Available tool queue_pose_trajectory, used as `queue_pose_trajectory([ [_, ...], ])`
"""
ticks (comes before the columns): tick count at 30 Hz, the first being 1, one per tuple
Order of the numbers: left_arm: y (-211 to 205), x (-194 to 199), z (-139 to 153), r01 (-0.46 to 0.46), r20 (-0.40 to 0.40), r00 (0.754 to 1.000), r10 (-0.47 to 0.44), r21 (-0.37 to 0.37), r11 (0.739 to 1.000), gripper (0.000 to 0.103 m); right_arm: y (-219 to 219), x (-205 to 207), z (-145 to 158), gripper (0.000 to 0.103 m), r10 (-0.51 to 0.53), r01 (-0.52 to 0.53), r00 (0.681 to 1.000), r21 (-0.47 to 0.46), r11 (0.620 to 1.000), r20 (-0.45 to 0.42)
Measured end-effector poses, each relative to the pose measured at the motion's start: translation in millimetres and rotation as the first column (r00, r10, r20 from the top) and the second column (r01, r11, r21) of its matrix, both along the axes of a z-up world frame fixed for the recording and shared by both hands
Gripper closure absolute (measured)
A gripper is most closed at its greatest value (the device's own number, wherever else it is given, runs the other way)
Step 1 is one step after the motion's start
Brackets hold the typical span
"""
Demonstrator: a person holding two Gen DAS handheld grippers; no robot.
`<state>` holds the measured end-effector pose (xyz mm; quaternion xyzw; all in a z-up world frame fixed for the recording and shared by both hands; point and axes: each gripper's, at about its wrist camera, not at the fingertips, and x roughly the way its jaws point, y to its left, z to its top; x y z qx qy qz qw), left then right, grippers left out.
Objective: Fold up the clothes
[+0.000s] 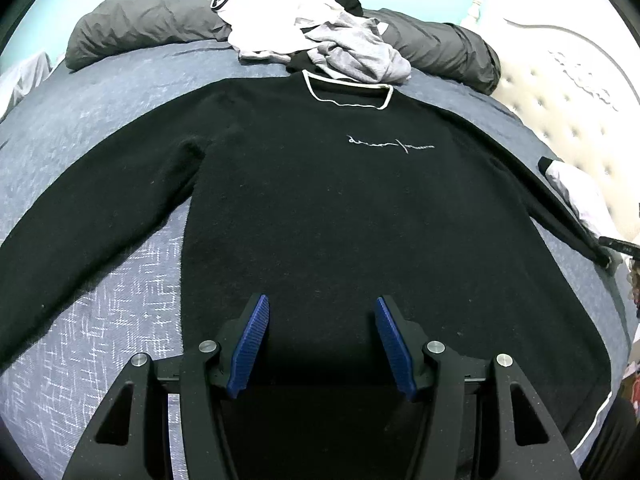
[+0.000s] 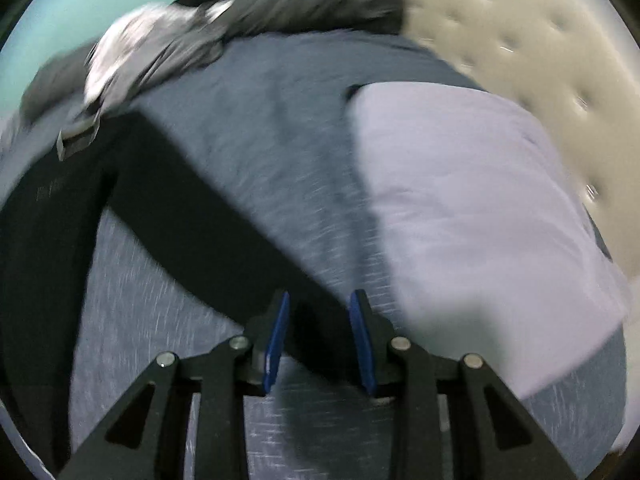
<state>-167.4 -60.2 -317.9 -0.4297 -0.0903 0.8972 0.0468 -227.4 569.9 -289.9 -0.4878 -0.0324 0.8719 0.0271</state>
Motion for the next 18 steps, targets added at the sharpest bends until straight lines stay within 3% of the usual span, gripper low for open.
queue_pose_trajectory([
  [6,-6,-1,0,-0.021,0.0,1.0,0.021,0.016,1.0,0.043,-24,-14,-21,0.073,0.019,-0.023,0.999,0.08,0.997,0.048],
  [10,-7,-1,-2,-0.019,0.004,1.0,0.019,0.016,1.0,0.043,-13,-27,-22,0.077,-0.066,0.058,0.997,0.167,0.984,0.041],
  [14,-10,-2,-4,-0.026,0.008,1.0,0.025,0.019,0.999,0.043,8,-44,-15,0.077,-0.177,0.172,0.984,0.19,0.966,0.007],
  [18,-11,-4,-4,-0.028,0.009,1.0,0.028,0.02,0.999,0.043,20,-54,-4,0.077,-0.22,0.221,0.975,0.197,0.955,-0.027],
])
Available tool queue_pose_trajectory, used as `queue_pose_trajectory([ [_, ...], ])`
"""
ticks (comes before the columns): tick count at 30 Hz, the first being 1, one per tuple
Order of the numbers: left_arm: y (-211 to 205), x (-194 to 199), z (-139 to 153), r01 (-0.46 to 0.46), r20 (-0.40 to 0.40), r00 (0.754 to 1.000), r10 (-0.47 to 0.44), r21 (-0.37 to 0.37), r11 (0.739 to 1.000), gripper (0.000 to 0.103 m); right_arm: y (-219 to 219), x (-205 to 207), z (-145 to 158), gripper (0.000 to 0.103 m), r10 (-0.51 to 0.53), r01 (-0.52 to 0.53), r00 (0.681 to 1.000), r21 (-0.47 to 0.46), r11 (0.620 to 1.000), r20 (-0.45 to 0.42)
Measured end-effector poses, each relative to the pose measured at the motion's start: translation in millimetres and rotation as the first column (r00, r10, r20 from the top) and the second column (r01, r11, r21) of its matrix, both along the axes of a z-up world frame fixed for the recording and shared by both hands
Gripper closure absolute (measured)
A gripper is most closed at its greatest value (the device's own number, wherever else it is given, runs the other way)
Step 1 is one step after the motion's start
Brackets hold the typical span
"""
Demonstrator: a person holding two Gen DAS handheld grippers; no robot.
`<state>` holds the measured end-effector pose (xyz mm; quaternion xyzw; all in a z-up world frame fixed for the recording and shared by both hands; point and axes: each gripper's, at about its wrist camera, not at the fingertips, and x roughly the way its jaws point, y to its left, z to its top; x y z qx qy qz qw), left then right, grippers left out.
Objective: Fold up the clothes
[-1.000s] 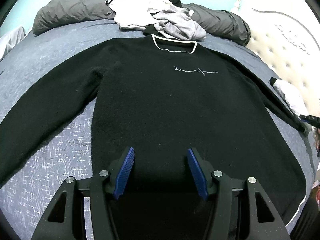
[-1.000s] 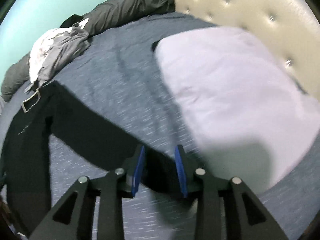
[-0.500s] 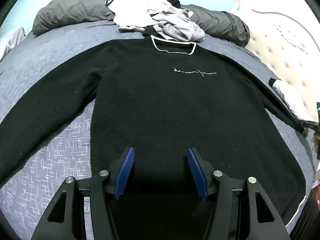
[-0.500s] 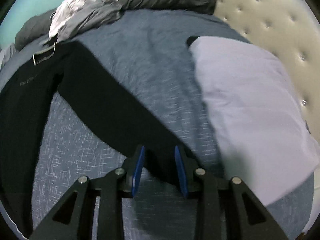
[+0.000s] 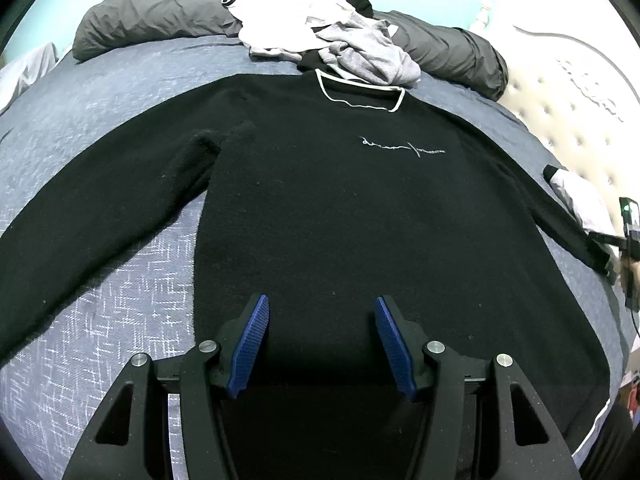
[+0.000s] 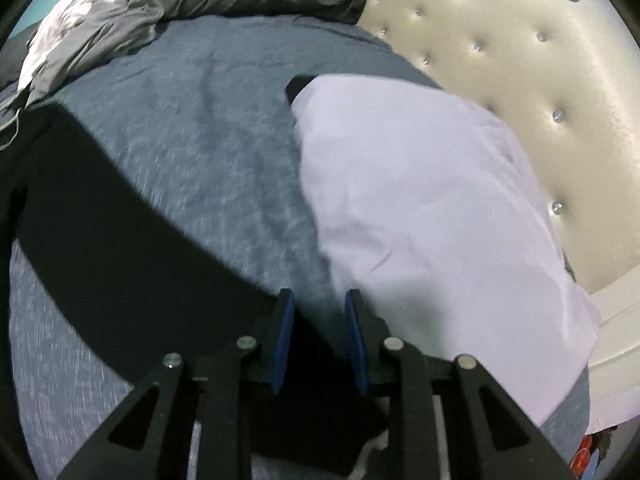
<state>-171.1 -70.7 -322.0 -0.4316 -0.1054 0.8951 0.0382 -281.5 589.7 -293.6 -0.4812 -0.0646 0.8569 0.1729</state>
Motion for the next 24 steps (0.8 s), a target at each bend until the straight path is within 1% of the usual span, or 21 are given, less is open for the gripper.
queue_pose_trajectory([
  [2,2,0,0,0.005,0.001,1.0,-0.005,-0.004,1.0,0.043,4,1,11,0.077,-0.017,0.016,0.999,-0.022,1.0,-0.043],
  [3,3,0,0,0.008,0.001,1.0,-0.008,-0.005,1.0,0.043,1,3,15,0.077,0.003,-0.006,0.998,-0.043,0.999,-0.065],
  [6,5,0,2,0.017,-0.004,1.0,-0.017,-0.004,1.0,0.043,-19,7,19,0.077,0.132,-0.142,0.986,-0.094,0.985,-0.104],
  [8,5,1,3,0.02,-0.008,1.0,-0.02,-0.003,1.0,0.043,-37,6,15,0.078,0.213,-0.226,0.971,-0.129,0.966,-0.107],
  [9,5,1,2,0.02,-0.006,1.0,-0.02,-0.002,1.0,0.043,-45,4,10,0.079,0.241,-0.254,0.965,-0.151,0.955,-0.101],
  [10,4,1,1,0.016,-0.002,1.0,-0.016,0.004,1.0,0.043,-53,2,4,0.086,0.257,-0.269,0.962,-0.168,0.948,-0.087],
  [11,2,1,-1,0.013,0.003,1.0,-0.013,0.009,1.0,0.043,-62,0,-3,0.09,0.269,-0.278,0.961,-0.186,0.943,-0.068],
  [14,-1,1,-3,0.002,0.008,1.0,-0.003,0.025,1.0,0.043,-76,-13,-24,0.09,0.265,-0.261,0.964,-0.214,0.941,-0.01],
  [16,-3,1,-3,0.0,0.009,1.0,0.0,0.032,0.999,0.043,-82,-21,-33,0.09,0.241,-0.235,0.97,-0.214,0.948,0.002],
  [19,-3,0,-5,0.002,0.013,1.0,-0.003,0.033,0.999,0.043,-86,-38,-33,0.09,0.181,-0.178,0.983,-0.225,0.958,-0.008],
  [21,-5,-1,-5,0.003,0.018,1.0,-0.004,0.038,0.999,0.043,-89,-55,-26,0.09,0.147,-0.149,0.989,-0.236,0.96,-0.027],
  [22,-6,-2,-5,0.002,0.02,1.0,-0.003,0.042,0.999,0.043,-95,-64,-22,0.09,0.15,-0.154,0.988,-0.245,0.957,-0.036],
  [24,-7,-3,-5,-0.006,0.022,1.0,0.005,0.04,0.999,0.043,-118,-80,-14,0.09,0.198,-0.206,0.979,-0.27,0.941,-0.055],
])
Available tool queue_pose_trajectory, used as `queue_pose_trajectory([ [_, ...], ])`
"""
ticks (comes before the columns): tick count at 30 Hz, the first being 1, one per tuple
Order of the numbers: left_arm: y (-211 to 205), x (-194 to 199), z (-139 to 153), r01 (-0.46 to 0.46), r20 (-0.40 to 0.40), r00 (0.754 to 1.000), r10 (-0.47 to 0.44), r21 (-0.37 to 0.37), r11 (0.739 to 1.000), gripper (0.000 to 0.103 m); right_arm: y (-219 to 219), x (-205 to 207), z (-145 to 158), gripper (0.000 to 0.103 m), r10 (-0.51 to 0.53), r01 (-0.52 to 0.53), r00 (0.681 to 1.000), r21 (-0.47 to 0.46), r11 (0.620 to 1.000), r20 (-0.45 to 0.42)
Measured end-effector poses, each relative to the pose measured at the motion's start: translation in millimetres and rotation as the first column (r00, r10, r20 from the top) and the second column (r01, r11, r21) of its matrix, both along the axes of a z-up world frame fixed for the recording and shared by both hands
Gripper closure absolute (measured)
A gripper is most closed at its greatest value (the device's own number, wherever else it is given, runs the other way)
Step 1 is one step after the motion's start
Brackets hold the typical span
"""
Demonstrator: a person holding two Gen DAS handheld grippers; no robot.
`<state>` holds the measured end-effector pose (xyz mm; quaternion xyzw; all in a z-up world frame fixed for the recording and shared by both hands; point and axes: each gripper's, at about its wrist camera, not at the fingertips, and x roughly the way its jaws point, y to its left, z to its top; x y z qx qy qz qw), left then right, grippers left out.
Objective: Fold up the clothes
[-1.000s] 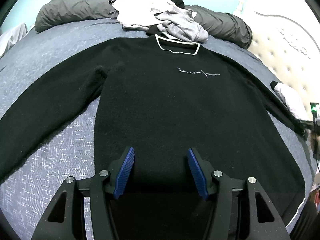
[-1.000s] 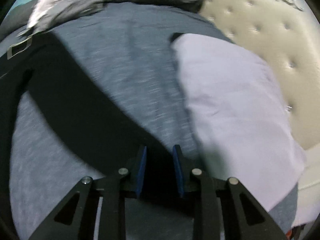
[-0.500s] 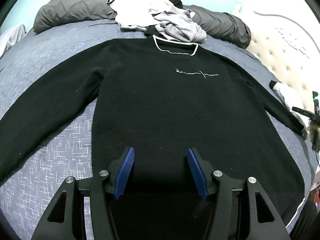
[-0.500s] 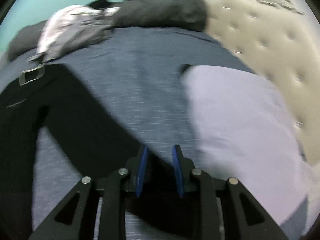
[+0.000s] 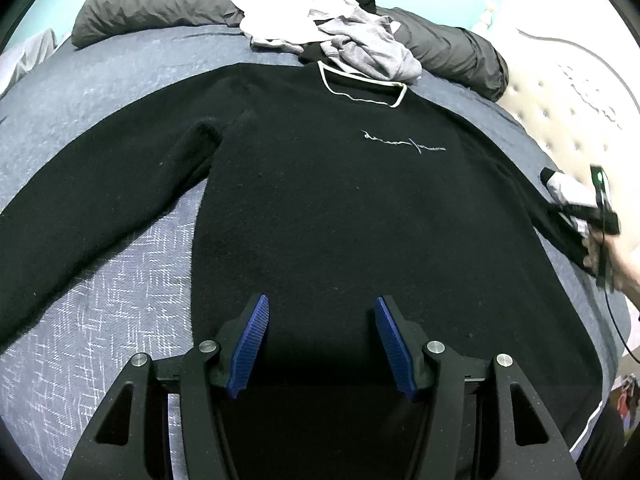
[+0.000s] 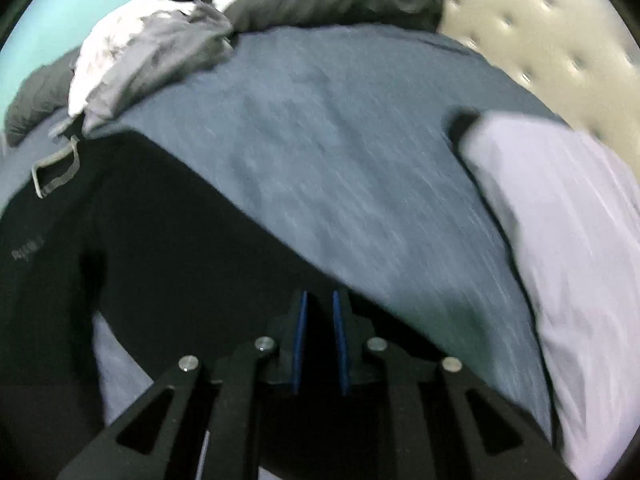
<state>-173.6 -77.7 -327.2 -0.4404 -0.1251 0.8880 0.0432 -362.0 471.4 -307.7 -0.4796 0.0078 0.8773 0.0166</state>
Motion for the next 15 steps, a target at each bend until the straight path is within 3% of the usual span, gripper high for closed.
queue_pose_trajectory([
  [7,-1,-6,2,0.007,0.002,1.0,-0.007,-0.007,1.0,0.043,-78,-68,18,0.09,0.151,-0.154,0.988,-0.095,0.984,-0.039],
  [11,-3,-5,1,0.01,-0.006,1.0,-0.01,-0.02,1.0,0.033,-110,-107,20,0.09,0.193,-0.2,0.979,-0.14,0.97,-0.064],
  [15,-6,-7,-1,0.01,-0.009,1.0,-0.01,-0.014,1.0,0.033,-145,-148,5,0.09,0.239,-0.241,0.971,-0.115,0.964,-0.028],
])
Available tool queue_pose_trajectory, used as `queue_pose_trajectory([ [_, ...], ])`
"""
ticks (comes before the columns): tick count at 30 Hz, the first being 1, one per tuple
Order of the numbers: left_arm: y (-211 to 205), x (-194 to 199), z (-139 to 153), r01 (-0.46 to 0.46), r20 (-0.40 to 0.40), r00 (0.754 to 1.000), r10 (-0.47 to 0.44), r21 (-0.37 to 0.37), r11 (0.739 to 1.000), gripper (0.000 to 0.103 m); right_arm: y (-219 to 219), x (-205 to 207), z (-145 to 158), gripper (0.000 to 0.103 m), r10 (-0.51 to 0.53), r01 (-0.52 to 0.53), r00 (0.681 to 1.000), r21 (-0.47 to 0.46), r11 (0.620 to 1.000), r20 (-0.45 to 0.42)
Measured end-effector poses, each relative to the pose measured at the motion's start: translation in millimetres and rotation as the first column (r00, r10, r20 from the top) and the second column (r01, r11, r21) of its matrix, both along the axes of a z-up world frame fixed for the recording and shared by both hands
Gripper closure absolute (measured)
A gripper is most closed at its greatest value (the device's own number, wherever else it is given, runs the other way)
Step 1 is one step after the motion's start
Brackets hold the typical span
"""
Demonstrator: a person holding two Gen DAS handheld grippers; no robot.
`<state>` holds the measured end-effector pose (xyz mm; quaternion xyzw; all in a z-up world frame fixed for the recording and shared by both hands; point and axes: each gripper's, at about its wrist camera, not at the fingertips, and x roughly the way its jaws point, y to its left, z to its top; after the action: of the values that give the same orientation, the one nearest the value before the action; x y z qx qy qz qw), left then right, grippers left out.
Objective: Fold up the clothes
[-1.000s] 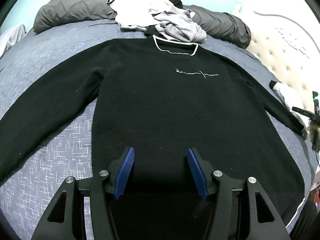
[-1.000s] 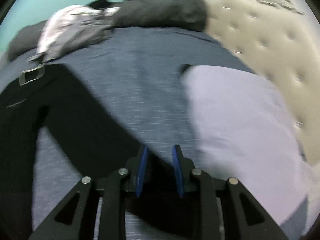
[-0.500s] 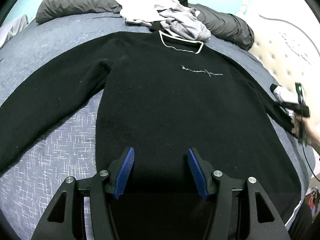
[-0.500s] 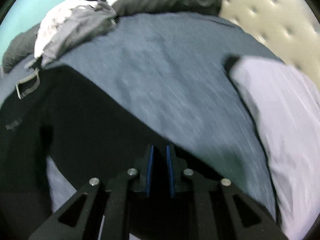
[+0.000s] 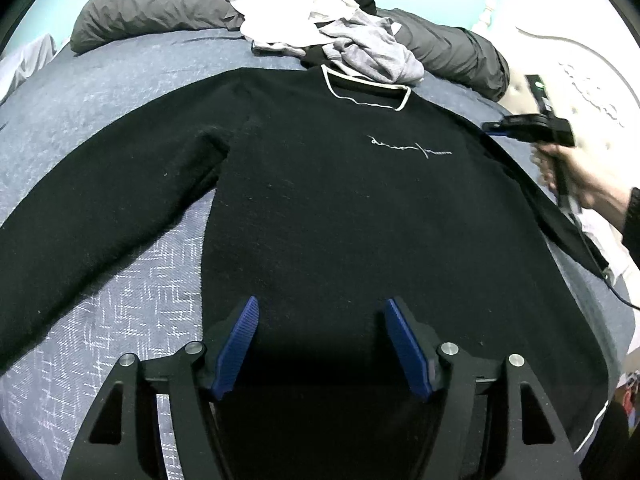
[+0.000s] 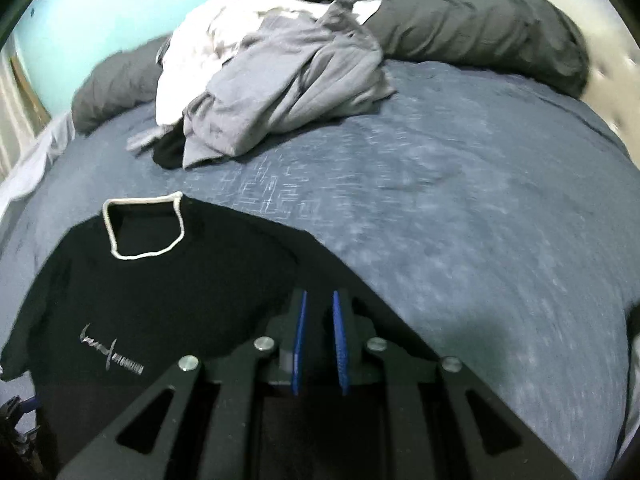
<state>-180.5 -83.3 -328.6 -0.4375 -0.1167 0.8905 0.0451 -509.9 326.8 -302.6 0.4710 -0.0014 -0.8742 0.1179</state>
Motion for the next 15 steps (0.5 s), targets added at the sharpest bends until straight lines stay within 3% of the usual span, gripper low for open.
queue_pose_trajectory([
  [10,-3,-3,-7,0.025,0.016,1.0,-0.025,-0.004,1.0,0.033,-13,-68,-36,0.09,-0.072,0.069,0.996,0.052,0.996,0.054],
  [15,0,-3,-8,0.038,0.022,0.999,-0.037,-0.013,0.999,0.032,-11,-69,-22,0.09,-0.119,0.119,0.993,0.037,0.992,-0.001],
])
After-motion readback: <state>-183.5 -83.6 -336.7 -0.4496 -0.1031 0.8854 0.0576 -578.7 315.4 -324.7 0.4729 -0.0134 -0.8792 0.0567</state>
